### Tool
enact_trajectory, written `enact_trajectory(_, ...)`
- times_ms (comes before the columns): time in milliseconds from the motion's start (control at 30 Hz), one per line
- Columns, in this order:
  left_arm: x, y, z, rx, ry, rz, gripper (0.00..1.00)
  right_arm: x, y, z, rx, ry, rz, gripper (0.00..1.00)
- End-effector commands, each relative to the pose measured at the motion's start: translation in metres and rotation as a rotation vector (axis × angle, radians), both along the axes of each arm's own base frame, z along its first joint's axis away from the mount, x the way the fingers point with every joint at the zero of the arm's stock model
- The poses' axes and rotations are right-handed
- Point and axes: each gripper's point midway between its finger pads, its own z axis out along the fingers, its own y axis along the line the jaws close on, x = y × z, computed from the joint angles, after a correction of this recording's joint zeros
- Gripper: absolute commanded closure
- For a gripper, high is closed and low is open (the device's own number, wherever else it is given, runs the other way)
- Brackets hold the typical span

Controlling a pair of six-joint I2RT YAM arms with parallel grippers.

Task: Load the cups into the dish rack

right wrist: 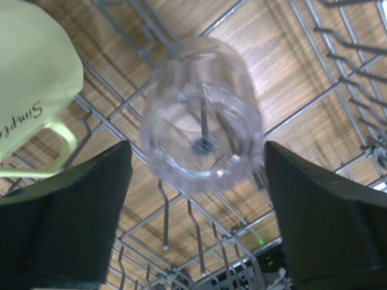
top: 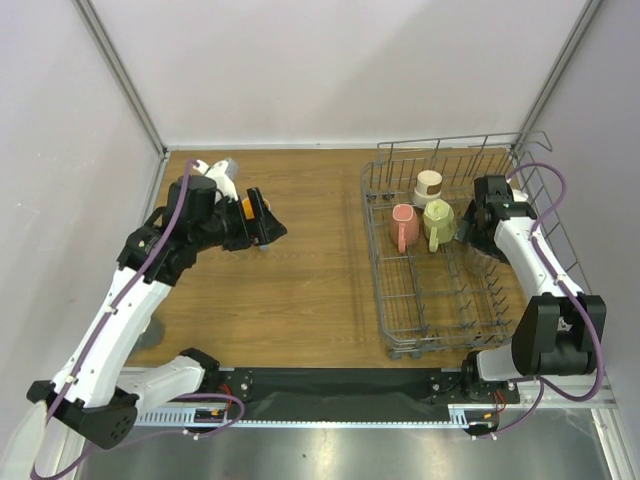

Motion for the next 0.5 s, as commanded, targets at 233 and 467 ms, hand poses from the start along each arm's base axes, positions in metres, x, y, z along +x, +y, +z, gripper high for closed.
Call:
enact_trajectory(233, 0.035, 0.032, 0.011, 0.103, 0.034, 0.234, 0.16, -0.008, 0.008, 0.038, 0.039, -0.044, 0.045, 0.00)
enact_trajectory(467, 0.075, 0.033, -0.002, 0.188, 0.003, 0.273, 0.25, -0.027, 0.019, 0.101, 0.077, -0.190, 0.109, 0.00)
